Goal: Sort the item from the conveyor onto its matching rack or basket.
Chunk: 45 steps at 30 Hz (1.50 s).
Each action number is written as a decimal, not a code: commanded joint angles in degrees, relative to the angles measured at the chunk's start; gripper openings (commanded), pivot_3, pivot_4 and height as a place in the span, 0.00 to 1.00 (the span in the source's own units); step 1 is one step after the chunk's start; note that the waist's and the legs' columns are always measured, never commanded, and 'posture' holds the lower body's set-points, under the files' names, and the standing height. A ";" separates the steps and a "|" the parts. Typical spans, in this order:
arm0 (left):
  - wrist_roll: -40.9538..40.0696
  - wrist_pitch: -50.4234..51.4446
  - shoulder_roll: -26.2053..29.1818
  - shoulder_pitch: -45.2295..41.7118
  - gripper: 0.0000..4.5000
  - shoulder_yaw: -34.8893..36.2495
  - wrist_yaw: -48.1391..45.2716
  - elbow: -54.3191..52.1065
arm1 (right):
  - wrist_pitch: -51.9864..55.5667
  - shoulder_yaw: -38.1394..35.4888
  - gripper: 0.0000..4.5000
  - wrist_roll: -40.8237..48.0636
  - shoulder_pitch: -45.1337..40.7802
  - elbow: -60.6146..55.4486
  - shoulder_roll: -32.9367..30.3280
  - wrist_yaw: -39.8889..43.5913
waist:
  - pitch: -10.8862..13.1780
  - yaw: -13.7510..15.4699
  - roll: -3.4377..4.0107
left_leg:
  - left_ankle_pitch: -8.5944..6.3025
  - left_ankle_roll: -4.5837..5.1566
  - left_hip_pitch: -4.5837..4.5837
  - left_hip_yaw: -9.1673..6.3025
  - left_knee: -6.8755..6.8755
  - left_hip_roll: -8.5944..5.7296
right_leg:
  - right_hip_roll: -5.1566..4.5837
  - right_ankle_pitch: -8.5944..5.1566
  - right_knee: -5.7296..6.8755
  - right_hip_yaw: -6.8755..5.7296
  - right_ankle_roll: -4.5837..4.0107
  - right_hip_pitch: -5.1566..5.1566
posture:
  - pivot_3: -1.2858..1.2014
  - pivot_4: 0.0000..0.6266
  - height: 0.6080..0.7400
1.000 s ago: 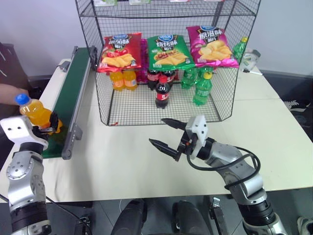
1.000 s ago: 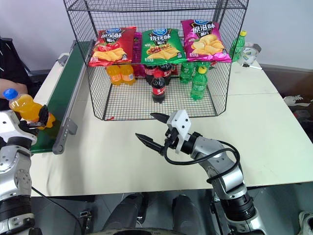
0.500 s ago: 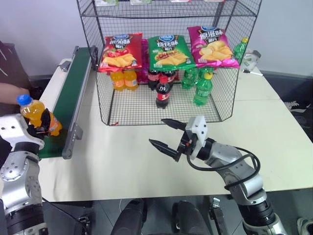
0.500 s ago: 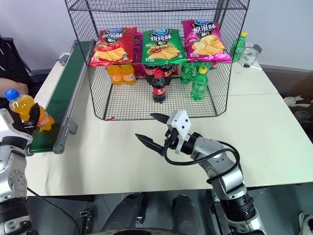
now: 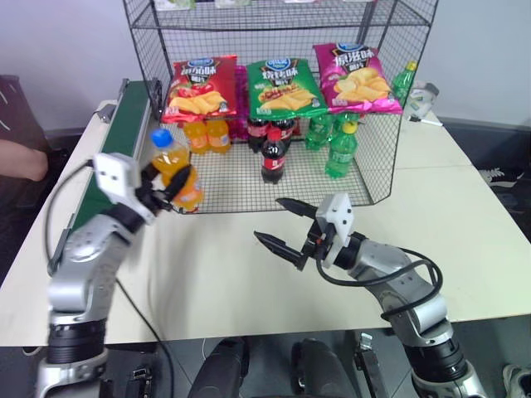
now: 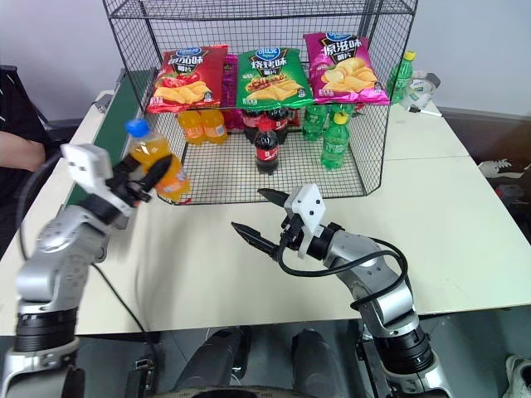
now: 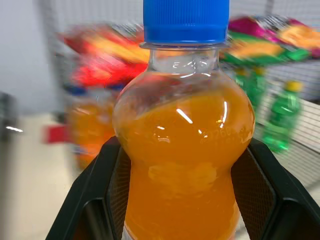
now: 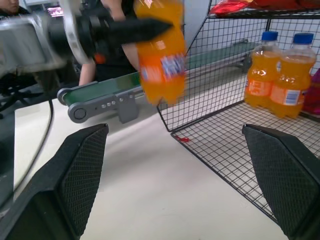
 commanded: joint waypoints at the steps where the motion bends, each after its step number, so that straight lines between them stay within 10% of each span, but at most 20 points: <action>1: 7.38 -8.87 -3.52 -3.68 0.55 -1.75 3.20 7.79 | -0.57 -0.68 1.00 0.66 -0.24 -3.07 0.71 -0.92 | 0.00 0.05 0.00 | 0.00 0.00 0.00 0.00 0.00 0.01 | 0.01 0.00 0.01 0.00 0.00 0.00 | 0.52 0.24 1.00; 17: 18.14 -37.32 -17.34 -27.23 0.55 -3.94 4.60 58.62 | -0.55 -2.13 1.00 -1.94 1.60 -4.90 0.10 -6.43 | 0.02 1.28 -0.08 | 0.00 0.02 -0.06 -0.02 0.18 -0.09 | 0.03 0.01 0.05 -0.11 0.04 0.03 | 0.52 0.24 1.00; 33: 18.78 -47.48 -18.24 -33.59 0.55 -0.75 8.76 74.42 | 0.75 -2.96 1.00 -1.55 2.76 -6.97 -0.44 -7.80 | 0.01 1.19 -0.09 | 0.01 0.03 -0.04 -0.02 0.22 -0.10 | 0.08 0.01 0.12 -0.13 0.05 0.05 | 0.52 0.24 1.00; 37: 18.68 -47.62 -18.04 -33.10 0.94 -0.10 7.51 73.67 | 0.94 -2.77 1.00 -1.38 2.44 -6.82 -0.36 -7.47 | 0.01 1.20 -0.09 | 0.01 0.03 -0.04 -0.02 0.23 -0.10 | 0.09 0.01 0.13 -0.13 0.05 0.06 | 0.52 0.24 1.00; 45: 18.11 -46.22 -17.15 -28.31 0.98 -0.02 4.39 65.64 | 1.23 -2.60 1.00 -0.89 2.26 -6.73 -0.17 -6.83 | 0.00 0.99 -0.09 | 0.01 0.03 -0.04 -0.02 0.23 -0.10 | 0.09 0.01 0.13 -0.12 0.05 0.06 | 0.52 0.24 1.00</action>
